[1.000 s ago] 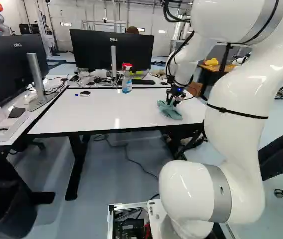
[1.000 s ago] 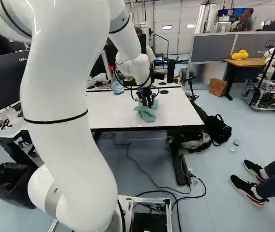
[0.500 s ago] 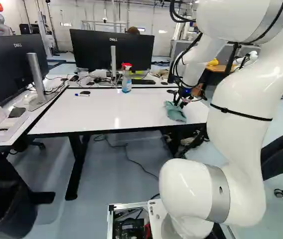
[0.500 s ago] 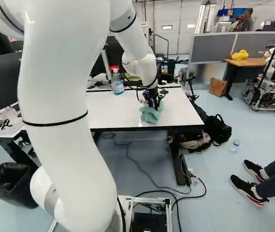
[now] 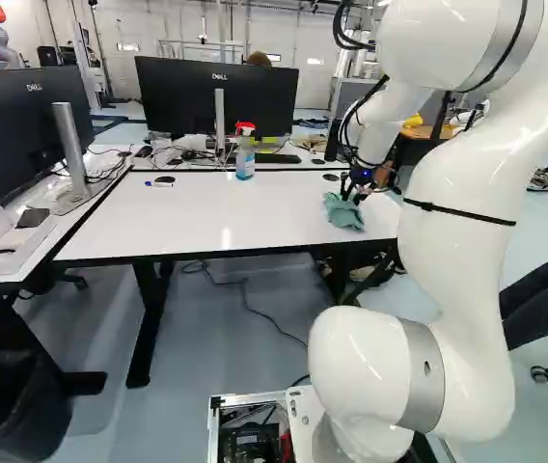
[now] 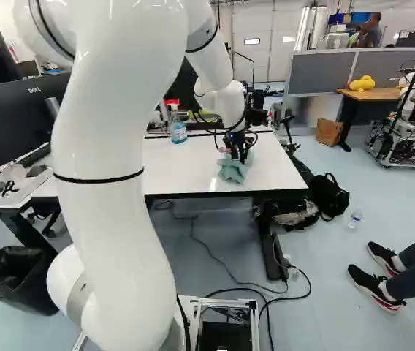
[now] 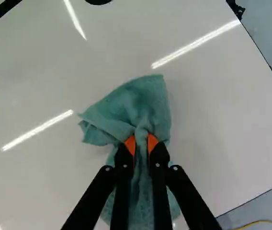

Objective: Clean the table with the green towel

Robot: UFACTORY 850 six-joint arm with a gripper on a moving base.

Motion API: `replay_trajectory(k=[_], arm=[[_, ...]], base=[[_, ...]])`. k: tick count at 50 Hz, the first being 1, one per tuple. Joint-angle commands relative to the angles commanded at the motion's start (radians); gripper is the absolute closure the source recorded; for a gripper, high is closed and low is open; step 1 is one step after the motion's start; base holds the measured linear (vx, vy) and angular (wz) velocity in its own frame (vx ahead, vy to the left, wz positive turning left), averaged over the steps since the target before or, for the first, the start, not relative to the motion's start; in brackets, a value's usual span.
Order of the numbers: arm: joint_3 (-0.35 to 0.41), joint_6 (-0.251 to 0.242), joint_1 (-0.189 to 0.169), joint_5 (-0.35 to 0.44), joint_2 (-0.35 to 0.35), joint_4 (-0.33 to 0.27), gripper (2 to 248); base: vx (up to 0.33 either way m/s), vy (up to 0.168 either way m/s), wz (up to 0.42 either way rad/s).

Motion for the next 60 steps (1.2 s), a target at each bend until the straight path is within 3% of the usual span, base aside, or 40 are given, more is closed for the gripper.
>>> replay_trajectory(k=[35,60], arm=[[-0.163,0.0,0.054,0.0,-0.124,0.0,200],[-0.152,0.0,0.122,0.0,-0.116,0.0,200]], base=[[0.0,0.0,0.0],[0.0,0.0,0.0]])
